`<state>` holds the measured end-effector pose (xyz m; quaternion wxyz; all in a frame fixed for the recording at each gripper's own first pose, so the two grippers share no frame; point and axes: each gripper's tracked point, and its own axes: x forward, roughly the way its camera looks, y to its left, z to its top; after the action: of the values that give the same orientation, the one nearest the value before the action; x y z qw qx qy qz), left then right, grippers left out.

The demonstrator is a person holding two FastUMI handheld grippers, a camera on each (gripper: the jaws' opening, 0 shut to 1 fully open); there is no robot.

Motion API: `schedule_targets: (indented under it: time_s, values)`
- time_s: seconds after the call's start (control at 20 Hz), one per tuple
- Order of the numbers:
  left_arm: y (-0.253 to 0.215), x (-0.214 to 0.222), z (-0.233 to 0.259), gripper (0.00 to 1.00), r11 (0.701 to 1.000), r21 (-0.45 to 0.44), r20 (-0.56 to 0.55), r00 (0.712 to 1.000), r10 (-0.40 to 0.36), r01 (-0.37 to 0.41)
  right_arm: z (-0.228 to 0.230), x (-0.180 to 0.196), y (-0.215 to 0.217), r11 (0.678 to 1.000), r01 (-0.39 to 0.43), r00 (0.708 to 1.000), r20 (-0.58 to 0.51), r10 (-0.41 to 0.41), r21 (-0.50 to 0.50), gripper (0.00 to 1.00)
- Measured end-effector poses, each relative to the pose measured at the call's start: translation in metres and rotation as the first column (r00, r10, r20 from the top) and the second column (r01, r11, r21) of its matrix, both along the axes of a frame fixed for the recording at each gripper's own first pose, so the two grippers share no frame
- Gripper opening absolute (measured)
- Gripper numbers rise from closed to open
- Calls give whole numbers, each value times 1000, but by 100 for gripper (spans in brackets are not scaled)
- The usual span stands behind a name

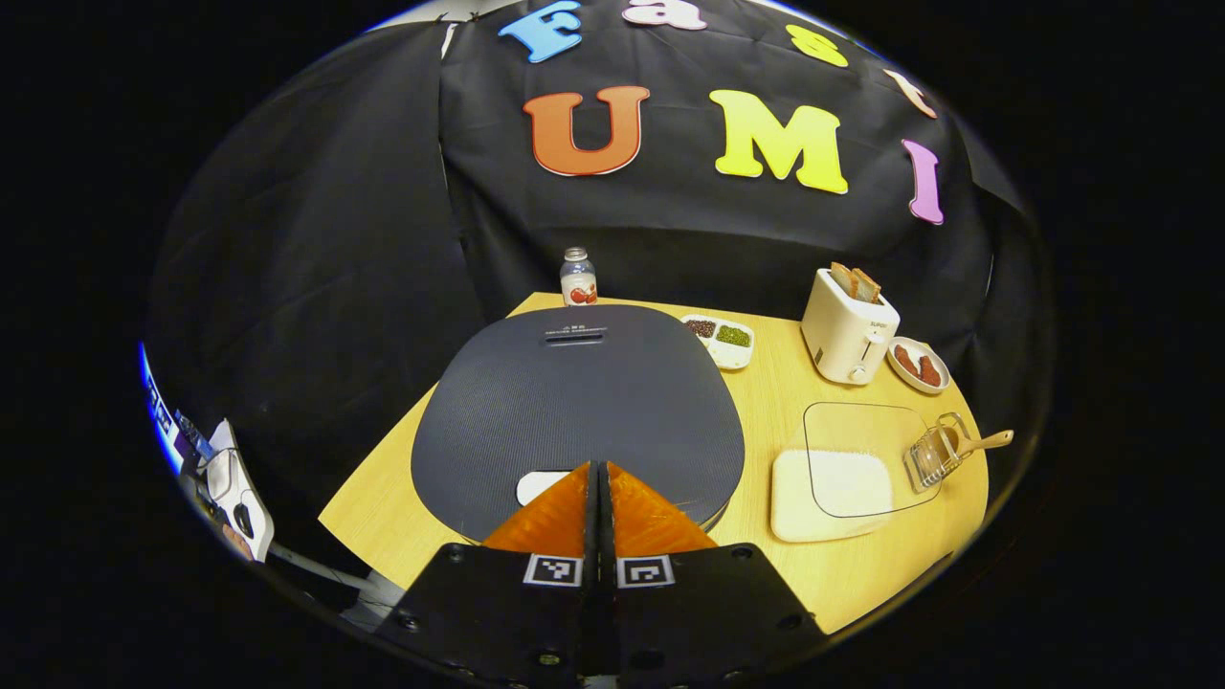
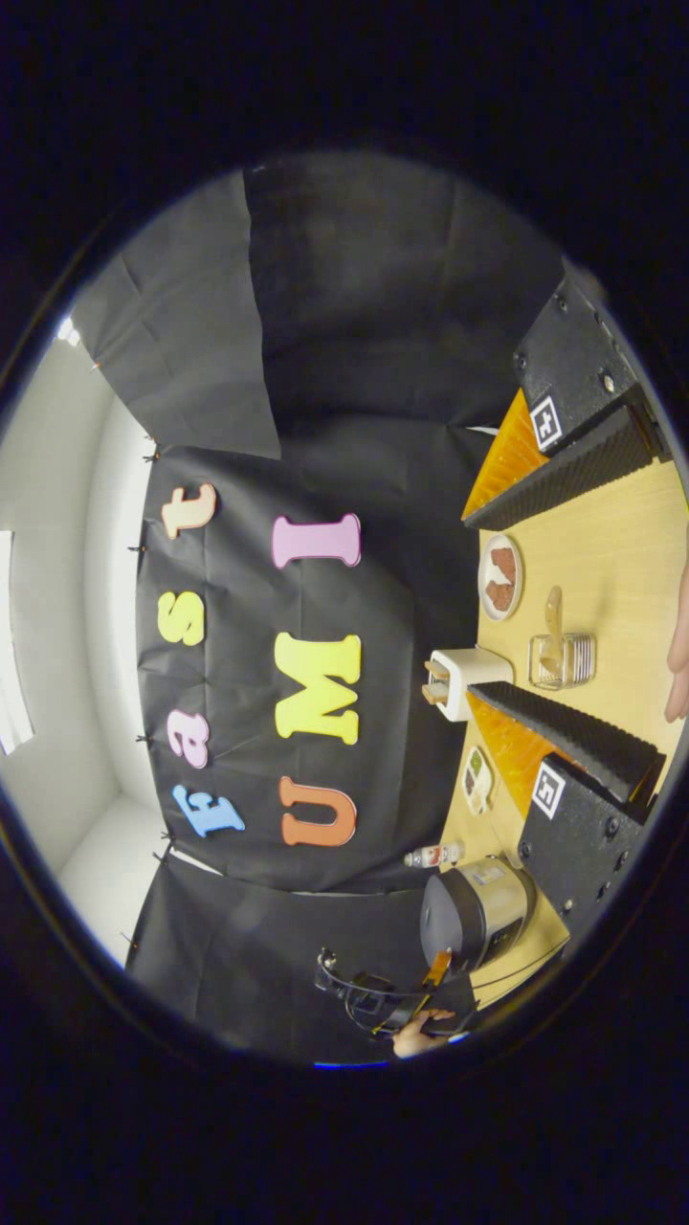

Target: Close the left gripper, press the button to open the rice cooker; take a wooden spoon from the chopstick holder with the right hand, scoop a spoonful of rice and pour it into the rice cooker, then put the wooden spoon back into the chopstick holder.

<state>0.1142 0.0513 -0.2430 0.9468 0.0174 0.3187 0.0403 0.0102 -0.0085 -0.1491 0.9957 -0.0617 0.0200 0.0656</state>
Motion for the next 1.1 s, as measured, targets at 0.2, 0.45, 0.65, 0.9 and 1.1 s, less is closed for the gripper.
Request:
schedule_targets:
  time_s: [0.2,0.45,0.65,0.9,1.1]
  values:
    - [1,0,3,0,1000,-8,11,1000,21,-21,-9,-4,5,1000,-17,999,-32,16,-24,99]
    - [0,-15,47,11,1000,-6,231,973,21,-20,-23,2,-4,1000,3,998,-66,-3,-8,100]
    - [-13,-51,100,68,1000,24,417,909,-7,-3,-31,14,-5,1000,9,998,-69,-7,26,99]
    - [-9,-96,145,92,996,70,565,825,-1,-47,-66,27,2,999,11,992,-124,-6,48,100]
    - [-18,-132,148,97,999,43,591,807,-11,-18,-85,46,1,998,16,991,-134,-7,60,100]
